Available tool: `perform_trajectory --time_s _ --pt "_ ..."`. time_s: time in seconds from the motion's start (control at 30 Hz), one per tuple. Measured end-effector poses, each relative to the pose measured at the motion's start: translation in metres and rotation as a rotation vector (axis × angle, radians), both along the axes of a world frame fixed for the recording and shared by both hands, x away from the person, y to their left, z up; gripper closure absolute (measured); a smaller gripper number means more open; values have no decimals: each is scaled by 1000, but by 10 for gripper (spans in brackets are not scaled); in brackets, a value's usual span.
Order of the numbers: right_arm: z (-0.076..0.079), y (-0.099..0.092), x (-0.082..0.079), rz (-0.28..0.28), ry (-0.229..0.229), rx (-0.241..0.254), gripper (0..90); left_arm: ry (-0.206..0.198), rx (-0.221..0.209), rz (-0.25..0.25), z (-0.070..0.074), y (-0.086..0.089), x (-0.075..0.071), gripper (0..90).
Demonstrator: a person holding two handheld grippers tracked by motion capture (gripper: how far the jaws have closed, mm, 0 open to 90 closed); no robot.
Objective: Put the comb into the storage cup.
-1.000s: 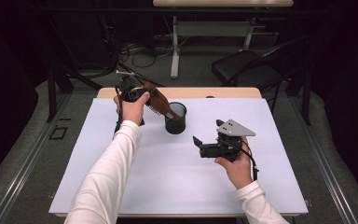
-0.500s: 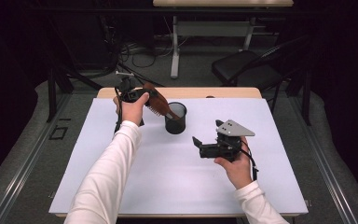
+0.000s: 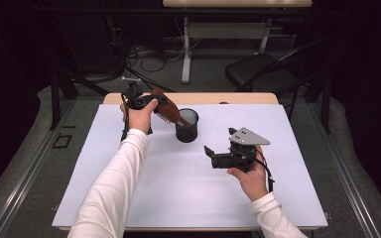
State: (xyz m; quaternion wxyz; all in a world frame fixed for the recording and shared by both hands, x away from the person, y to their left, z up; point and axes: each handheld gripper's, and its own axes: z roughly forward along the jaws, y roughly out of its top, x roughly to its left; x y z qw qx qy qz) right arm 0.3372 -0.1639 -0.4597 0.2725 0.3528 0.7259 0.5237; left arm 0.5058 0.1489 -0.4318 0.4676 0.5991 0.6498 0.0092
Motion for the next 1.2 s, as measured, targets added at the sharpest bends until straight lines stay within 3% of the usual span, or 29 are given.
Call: perform_trajectory --time_s 0.4,0.9,1.2 --pt "0 1 0 2 3 -3 0 -19 19 7 0 -2 -1 472" --pt "-1 1 0 2 3 -6 0 -14 6 15 0 1 -1 447" --pt "-1 1 0 2 2 -8 0 -44 -3 22 1 1 -1 361"
